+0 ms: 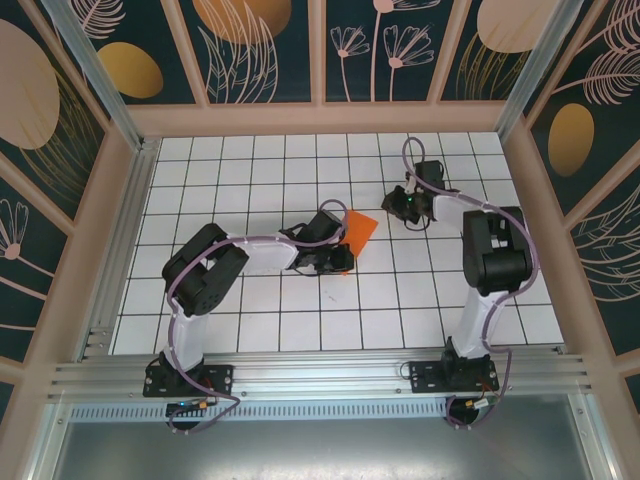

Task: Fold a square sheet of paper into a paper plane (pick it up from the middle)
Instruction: First fold in half a square sheet of paper at the center of the table.

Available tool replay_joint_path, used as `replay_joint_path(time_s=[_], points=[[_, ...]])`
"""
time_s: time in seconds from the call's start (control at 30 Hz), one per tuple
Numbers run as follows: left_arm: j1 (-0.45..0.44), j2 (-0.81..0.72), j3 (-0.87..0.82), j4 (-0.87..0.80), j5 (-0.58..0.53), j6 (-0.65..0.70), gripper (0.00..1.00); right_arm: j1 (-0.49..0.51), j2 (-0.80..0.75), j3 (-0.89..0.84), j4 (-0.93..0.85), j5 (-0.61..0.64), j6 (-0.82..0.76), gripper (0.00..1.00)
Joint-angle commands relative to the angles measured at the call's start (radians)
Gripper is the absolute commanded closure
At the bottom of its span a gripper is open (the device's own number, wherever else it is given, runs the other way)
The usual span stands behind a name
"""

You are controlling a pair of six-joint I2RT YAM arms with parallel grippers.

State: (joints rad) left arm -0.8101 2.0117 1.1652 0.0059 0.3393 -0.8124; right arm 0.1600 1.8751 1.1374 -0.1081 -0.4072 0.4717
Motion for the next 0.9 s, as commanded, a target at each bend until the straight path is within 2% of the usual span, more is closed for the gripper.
replay_joint_path(time_s=[0.0,0.07,0.2,0.33,0.5,0.67,0.87], points=[[0.016,-0.090,0.048,-0.046,0.010,0.001,0.79,0.071,-0.115,-0.078,-0.055,0.069,-0.012,0.76],[0.037,-0.129,0.035,-0.029,-0.001,-0.015,0.73,0.108,-0.138,-0.110,-0.074,0.090,0.000,0.71],[0.106,-0.202,-0.058,-0.013,-0.047,-0.039,0.66,0.192,-0.136,-0.123,-0.092,0.122,0.030,0.70],[0.167,-0.253,-0.145,-0.003,-0.074,-0.048,0.59,0.237,-0.066,-0.073,-0.121,0.183,0.041,0.69],[0.194,-0.288,-0.221,0.008,-0.091,-0.064,0.50,0.272,0.026,0.001,-0.168,0.261,0.010,0.65],[0.207,-0.322,-0.287,0.044,-0.085,-0.093,0.46,0.293,0.060,0.014,-0.170,0.236,-0.037,0.65],[0.209,-0.339,-0.346,0.083,-0.037,-0.125,0.43,0.322,0.067,0.004,-0.167,0.132,-0.130,0.66]])
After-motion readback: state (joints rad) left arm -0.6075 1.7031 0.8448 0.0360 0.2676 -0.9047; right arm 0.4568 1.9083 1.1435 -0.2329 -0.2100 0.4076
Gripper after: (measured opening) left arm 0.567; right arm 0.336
